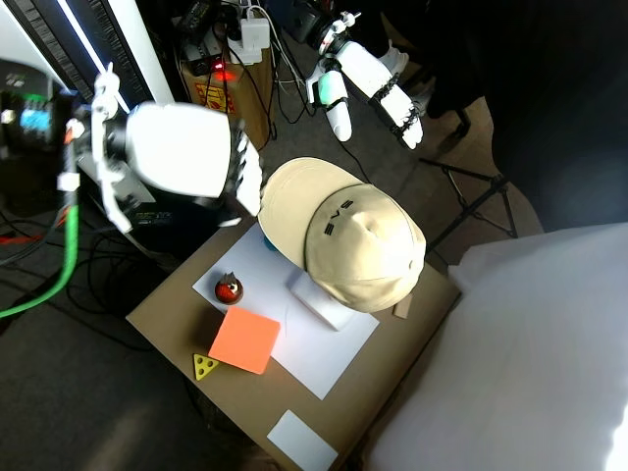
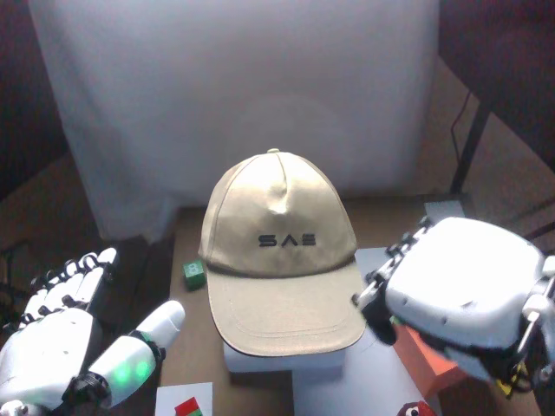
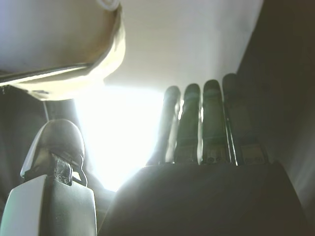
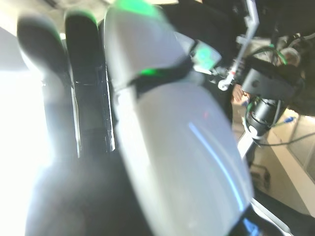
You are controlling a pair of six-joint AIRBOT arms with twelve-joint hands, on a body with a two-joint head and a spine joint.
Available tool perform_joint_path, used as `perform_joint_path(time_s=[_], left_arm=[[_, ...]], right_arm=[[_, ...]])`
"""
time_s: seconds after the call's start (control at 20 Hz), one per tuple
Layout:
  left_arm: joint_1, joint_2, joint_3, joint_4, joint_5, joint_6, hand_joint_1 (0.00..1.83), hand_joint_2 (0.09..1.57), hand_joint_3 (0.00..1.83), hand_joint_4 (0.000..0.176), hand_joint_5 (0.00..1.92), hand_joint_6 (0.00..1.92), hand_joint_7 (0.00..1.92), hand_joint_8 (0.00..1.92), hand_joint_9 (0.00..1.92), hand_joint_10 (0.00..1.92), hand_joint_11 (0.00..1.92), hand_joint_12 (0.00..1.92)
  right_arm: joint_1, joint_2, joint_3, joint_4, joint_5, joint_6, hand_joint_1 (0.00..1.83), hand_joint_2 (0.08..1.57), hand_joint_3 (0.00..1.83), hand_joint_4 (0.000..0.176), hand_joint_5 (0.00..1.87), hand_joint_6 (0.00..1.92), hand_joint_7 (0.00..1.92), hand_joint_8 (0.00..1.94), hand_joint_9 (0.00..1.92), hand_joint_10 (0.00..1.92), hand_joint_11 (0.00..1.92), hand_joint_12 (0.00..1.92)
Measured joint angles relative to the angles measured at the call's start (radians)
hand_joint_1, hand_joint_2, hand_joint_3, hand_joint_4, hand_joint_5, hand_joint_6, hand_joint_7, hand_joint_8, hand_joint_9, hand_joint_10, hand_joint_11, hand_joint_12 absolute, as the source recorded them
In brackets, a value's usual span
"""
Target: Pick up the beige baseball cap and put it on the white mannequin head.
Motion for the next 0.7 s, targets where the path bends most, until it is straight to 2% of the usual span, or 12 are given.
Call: perform_joint_path(time_s=[0.05,0.15,0.2,0.25,0.3,0.45,0.5,0.55,0.6,0.65,0.7], left_arm=[[-0.016,0.007,-0.005,0.006,-0.001,0.027,0.0,1.09,0.0,0.0,0.08,0.0,0.06,0.0,0.06,0.0,0.0,0.34],[-0.041,0.034,-0.019,0.038,-0.002,0.061,0.0,1.09,0.0,0.0,0.08,0.0,0.06,0.0,0.06,0.0,0.0,0.34],[-0.061,0.055,-0.035,0.039,-0.005,0.089,0.0,1.1,0.0,0.0,0.08,0.0,0.06,0.0,0.07,0.0,0.0,0.34],[-0.081,0.08,-0.061,0.03,-0.007,0.146,0.0,1.1,0.01,0.0,0.08,0.0,0.06,0.0,0.07,0.0,0.0,0.34],[-0.104,0.103,-0.091,0.009,-0.003,0.214,0.0,1.1,0.01,0.0,0.08,0.0,0.06,0.0,0.07,0.0,0.0,0.34],[-0.224,0.193,-0.206,-0.077,0.031,0.461,0.0,1.1,0.0,0.0,0.08,0.0,0.06,0.0,0.04,0.0,0.0,0.34],[-0.251,0.208,-0.23,-0.09,0.027,0.498,0.0,1.1,0.0,0.0,0.08,0.0,0.06,0.0,0.05,0.0,0.0,0.36],[-0.295,0.22,-0.263,-0.136,0.022,0.551,0.0,1.11,0.01,0.0,0.09,0.0,0.06,0.0,0.05,0.0,0.0,0.36],[-0.326,0.227,-0.285,-0.177,0.018,0.588,0.0,1.11,0.01,0.0,0.09,0.0,0.06,0.0,0.05,0.0,0.0,0.36],[-0.376,0.228,-0.33,-0.236,0.012,0.694,0.0,1.14,0.02,0.0,0.09,0.0,0.06,0.0,0.06,0.0,0.0,0.37],[-0.409,0.227,-0.356,-0.276,0.011,0.744,0.0,1.15,0.01,0.0,0.09,0.0,0.08,0.0,0.07,0.01,0.0,0.38]], right_arm=[[0.021,0.028,0.0,0.016,-0.018,-0.005,1.48,1.14,0.0,0.0,0.83,0.94,0.83,1.1,0.89,1.2,0.81,1.65],[0.051,0.069,-0.001,0.021,-0.049,0.051,1.48,1.15,0.0,0.0,0.82,0.96,0.83,1.1,0.89,1.21,0.79,1.68],[0.076,0.096,-0.002,0.05,-0.093,0.096,1.39,1.16,0.0,0.0,0.81,1.04,0.84,1.14,0.9,1.3,0.73,1.41],[0.104,0.117,-0.001,0.121,-0.144,0.098,1.36,1.16,0.0,0.0,0.8,1.06,0.85,1.15,0.9,1.32,0.72,1.29],[0.118,0.129,-0.001,0.16,-0.178,0.097,1.36,1.16,0.0,0.0,0.8,1.06,0.85,1.15,0.9,1.32,0.72,1.29],[0.141,0.126,-0.002,0.173,-0.249,0.087,1.36,1.16,0.0,0.0,0.79,1.12,0.85,1.13,0.89,1.33,0.69,1.27],[0.149,0.124,-0.002,0.173,-0.266,0.083,1.22,1.17,0.0,0.0,0.81,1.15,0.9,1.16,0.81,0.88,0.68,1.26],[0.162,0.124,-0.002,0.173,-0.291,0.082,1.12,1.17,0.0,0.0,0.85,1.15,0.83,0.65,0.81,0.61,0.66,1.24],[0.17,0.124,-0.001,0.172,-0.311,0.082,1.12,1.17,0.0,0.0,0.85,1.15,0.83,0.65,0.81,0.61,0.66,1.24],[0.184,0.124,-0.002,0.183,-0.333,0.088,1.06,1.11,0.0,0.0,0.78,0.55,0.87,0.21,0.79,0.41,0.56,1.27],[0.187,0.124,-0.002,0.185,-0.342,0.089,1.02,1.09,0.0,0.0,0.84,0.25,0.89,0.12,0.79,0.37,0.52,1.27]])
